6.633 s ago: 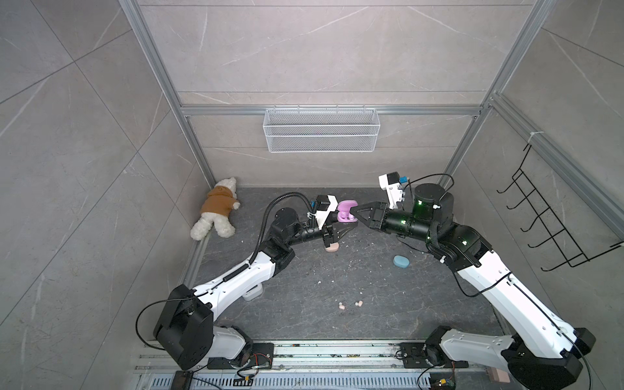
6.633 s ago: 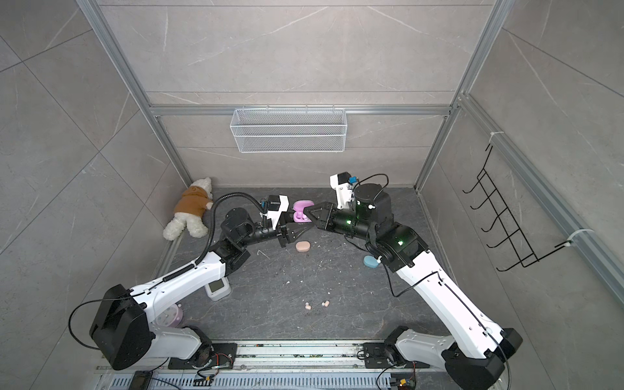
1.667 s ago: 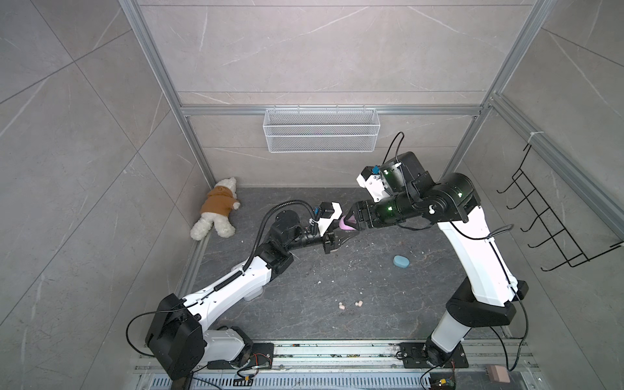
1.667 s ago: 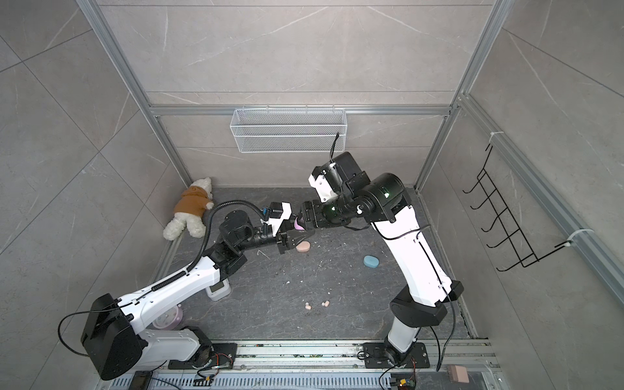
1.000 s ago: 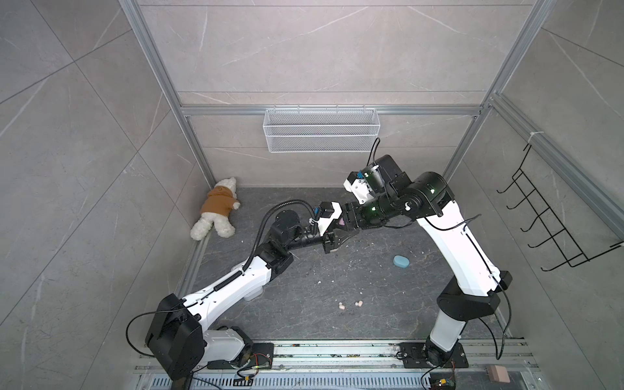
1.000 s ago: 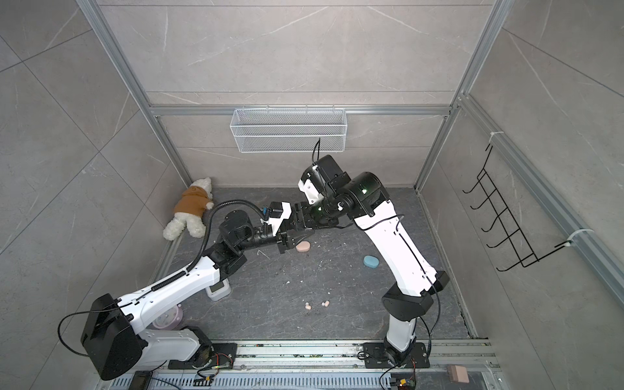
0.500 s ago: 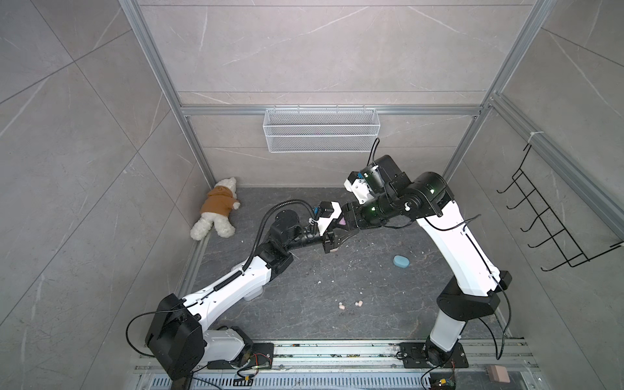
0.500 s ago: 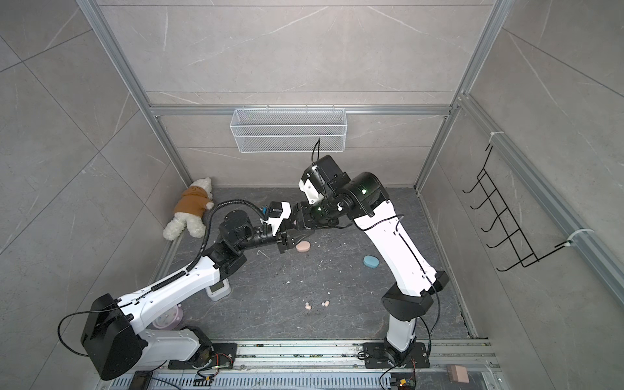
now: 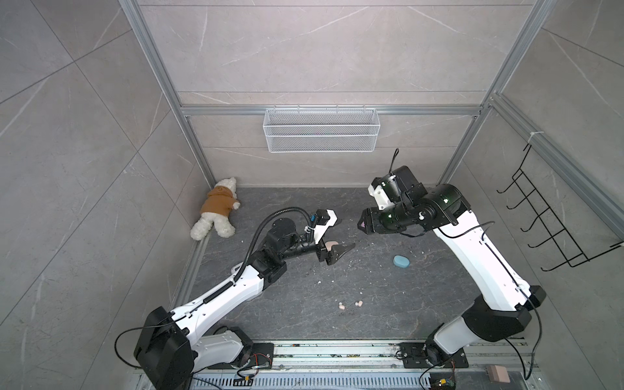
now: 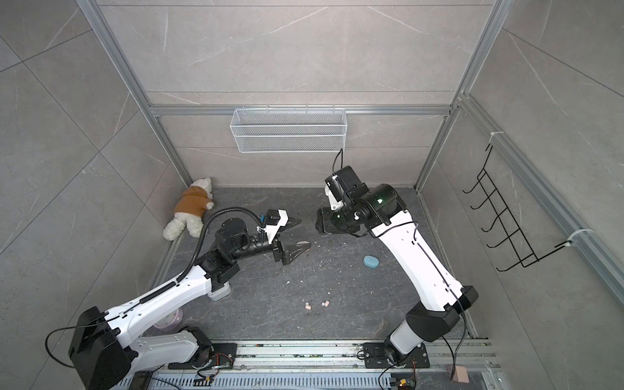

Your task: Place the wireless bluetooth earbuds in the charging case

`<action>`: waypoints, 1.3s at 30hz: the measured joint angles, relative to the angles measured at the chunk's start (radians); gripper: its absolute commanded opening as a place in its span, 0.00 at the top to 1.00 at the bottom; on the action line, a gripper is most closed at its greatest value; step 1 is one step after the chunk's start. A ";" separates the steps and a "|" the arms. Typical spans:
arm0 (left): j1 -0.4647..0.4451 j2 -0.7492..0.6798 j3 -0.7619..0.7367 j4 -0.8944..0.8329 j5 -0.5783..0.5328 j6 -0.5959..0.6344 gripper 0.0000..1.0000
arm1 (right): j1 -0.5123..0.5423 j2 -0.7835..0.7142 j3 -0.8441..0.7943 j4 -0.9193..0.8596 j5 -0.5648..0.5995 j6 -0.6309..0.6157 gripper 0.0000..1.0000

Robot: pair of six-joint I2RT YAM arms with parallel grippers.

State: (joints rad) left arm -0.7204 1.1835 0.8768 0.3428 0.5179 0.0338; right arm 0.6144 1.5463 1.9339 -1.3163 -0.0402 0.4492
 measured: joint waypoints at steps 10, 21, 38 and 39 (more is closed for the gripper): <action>0.000 -0.101 -0.083 -0.167 -0.203 -0.002 0.03 | -0.100 -0.096 -0.578 0.331 0.063 0.000 0.46; 0.001 -0.125 -0.130 -0.215 -0.333 -0.023 0.01 | -0.160 -0.042 -0.873 0.662 0.119 0.000 0.46; 0.001 -0.160 -0.217 -0.244 -0.517 -0.079 0.00 | -0.192 0.135 -0.983 0.879 0.171 0.000 0.45; 0.001 -0.160 -0.217 -0.245 -0.518 -0.079 0.00 | -0.192 0.139 -0.987 0.886 0.172 0.000 0.44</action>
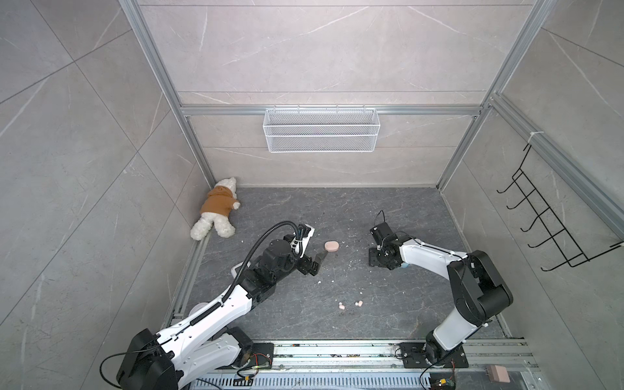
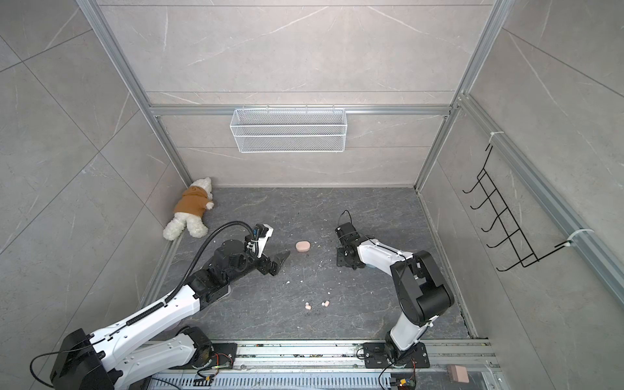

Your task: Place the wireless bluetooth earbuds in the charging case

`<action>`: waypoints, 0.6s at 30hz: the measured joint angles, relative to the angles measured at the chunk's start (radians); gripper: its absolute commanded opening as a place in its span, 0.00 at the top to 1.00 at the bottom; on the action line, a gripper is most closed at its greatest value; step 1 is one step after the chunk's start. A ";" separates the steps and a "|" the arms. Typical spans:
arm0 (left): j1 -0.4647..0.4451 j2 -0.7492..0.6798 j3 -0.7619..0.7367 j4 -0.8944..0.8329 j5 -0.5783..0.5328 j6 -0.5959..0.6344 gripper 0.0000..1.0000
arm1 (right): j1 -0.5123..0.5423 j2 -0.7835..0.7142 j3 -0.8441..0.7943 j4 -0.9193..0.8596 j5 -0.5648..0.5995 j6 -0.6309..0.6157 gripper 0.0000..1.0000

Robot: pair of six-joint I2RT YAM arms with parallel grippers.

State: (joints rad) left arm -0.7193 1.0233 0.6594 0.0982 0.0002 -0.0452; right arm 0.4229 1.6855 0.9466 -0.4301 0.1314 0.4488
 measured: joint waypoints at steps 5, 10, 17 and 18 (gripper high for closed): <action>0.000 0.000 0.000 0.001 0.000 0.000 0.00 | -0.003 0.010 -0.013 0.008 0.000 0.000 0.37; 0.000 0.000 0.000 0.006 0.000 0.000 0.00 | -0.003 0.011 -0.013 0.006 0.000 0.001 0.18; 0.003 0.004 0.000 0.003 -0.016 -0.019 0.00 | -0.006 -0.005 0.013 -0.095 -0.008 0.002 0.11; 0.007 0.004 0.000 -0.001 -0.021 -0.027 0.00 | -0.006 -0.016 0.018 -0.114 -0.012 0.004 0.10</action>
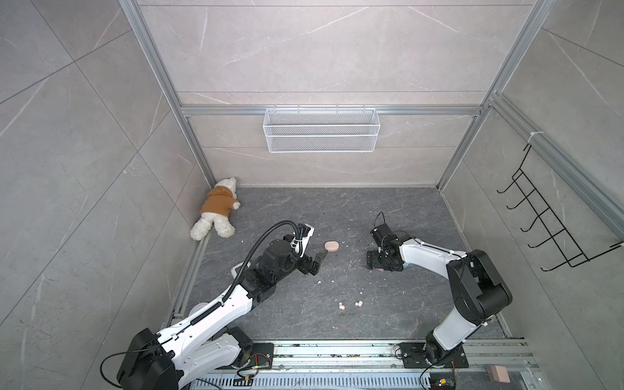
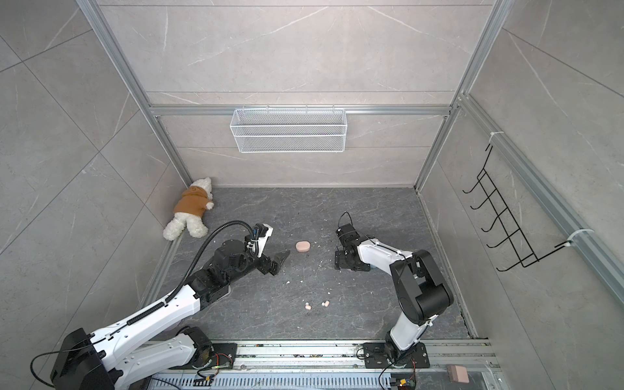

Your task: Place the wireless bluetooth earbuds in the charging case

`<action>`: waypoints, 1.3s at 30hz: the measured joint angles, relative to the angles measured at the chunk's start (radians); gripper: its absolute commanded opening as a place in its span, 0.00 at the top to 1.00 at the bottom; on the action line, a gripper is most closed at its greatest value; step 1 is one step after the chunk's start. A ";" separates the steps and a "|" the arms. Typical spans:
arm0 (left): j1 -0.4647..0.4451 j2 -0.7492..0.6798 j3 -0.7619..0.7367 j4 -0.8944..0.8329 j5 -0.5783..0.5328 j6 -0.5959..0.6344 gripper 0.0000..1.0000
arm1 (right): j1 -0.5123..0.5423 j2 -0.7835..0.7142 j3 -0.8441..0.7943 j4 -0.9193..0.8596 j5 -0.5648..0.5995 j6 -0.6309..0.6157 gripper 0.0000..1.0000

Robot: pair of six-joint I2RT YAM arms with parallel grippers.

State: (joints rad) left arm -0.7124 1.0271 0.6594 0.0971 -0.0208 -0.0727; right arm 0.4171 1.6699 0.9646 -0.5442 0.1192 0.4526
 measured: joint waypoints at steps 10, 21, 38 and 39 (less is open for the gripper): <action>0.110 -0.018 0.012 -0.149 0.009 -0.129 0.00 | 0.060 -0.074 0.206 -0.145 -0.087 0.056 0.10; 0.220 -0.112 0.008 -0.218 0.123 -0.246 0.00 | 0.213 0.269 0.599 -0.205 -0.105 0.080 0.10; 0.220 -0.126 -0.050 -0.232 0.227 -0.302 0.00 | 0.244 0.565 0.939 -0.336 -0.071 0.063 0.09; 0.220 -0.126 -0.050 -0.232 0.233 -0.302 0.00 | 0.245 0.583 0.959 -0.347 -0.071 0.059 0.09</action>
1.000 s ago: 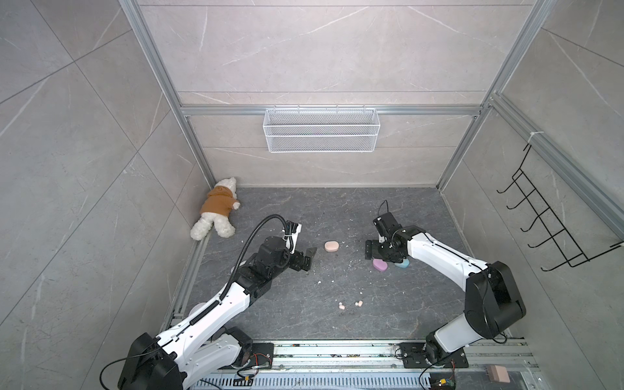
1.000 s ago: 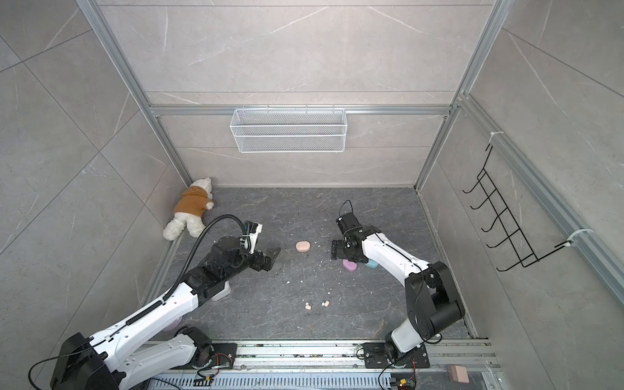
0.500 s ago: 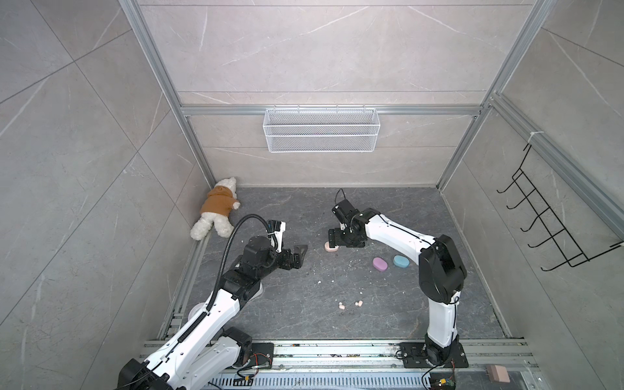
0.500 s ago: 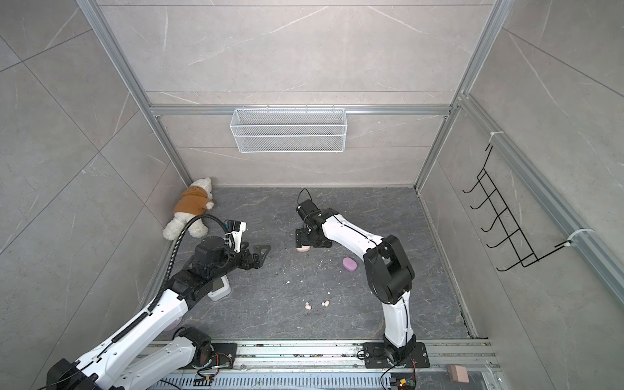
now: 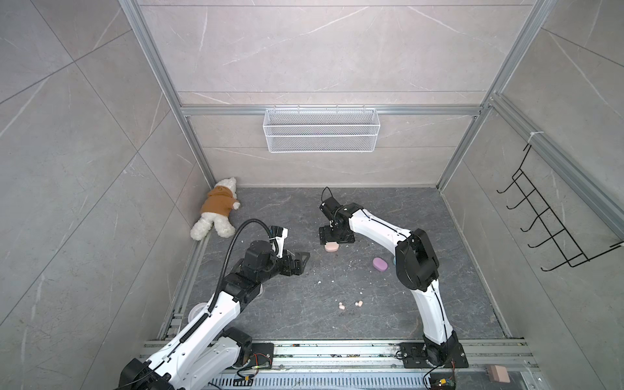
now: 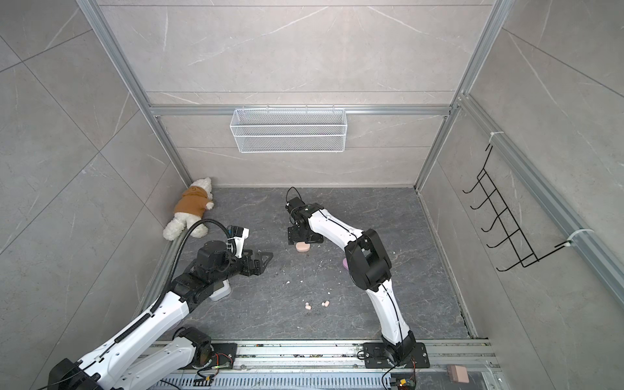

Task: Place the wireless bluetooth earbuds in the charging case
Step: 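Move the right gripper over the peach oval case and grasp it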

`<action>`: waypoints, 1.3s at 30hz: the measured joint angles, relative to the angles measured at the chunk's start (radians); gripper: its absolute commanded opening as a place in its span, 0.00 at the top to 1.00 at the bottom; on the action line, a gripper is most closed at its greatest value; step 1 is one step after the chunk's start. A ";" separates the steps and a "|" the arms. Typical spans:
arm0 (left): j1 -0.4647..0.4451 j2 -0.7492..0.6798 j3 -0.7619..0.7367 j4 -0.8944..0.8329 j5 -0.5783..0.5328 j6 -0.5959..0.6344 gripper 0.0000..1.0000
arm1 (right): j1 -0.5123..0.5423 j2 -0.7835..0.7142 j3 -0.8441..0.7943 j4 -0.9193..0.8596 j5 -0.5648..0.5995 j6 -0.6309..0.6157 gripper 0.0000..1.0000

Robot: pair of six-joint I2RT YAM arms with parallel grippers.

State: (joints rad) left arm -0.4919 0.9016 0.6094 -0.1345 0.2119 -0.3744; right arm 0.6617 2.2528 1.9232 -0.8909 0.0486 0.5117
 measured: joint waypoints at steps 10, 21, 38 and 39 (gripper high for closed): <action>0.000 0.006 0.000 0.008 0.010 -0.001 0.00 | 0.000 0.096 0.080 -0.064 -0.004 -0.035 0.19; 0.000 0.013 0.000 0.009 0.030 -0.001 0.00 | 0.000 0.097 0.085 -0.070 -0.009 -0.037 0.25; 0.000 0.018 0.000 0.010 0.034 -0.001 0.00 | 0.002 0.097 0.085 -0.077 -0.031 -0.037 0.32; 0.000 0.018 0.000 0.010 0.034 -0.001 0.00 | 0.002 0.097 0.085 -0.077 -0.031 -0.037 0.34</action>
State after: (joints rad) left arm -0.4919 0.9199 0.6094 -0.1249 0.2462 -0.3756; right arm 0.6640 2.3501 2.0087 -0.9684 0.0181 0.4744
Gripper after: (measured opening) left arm 0.998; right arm 0.681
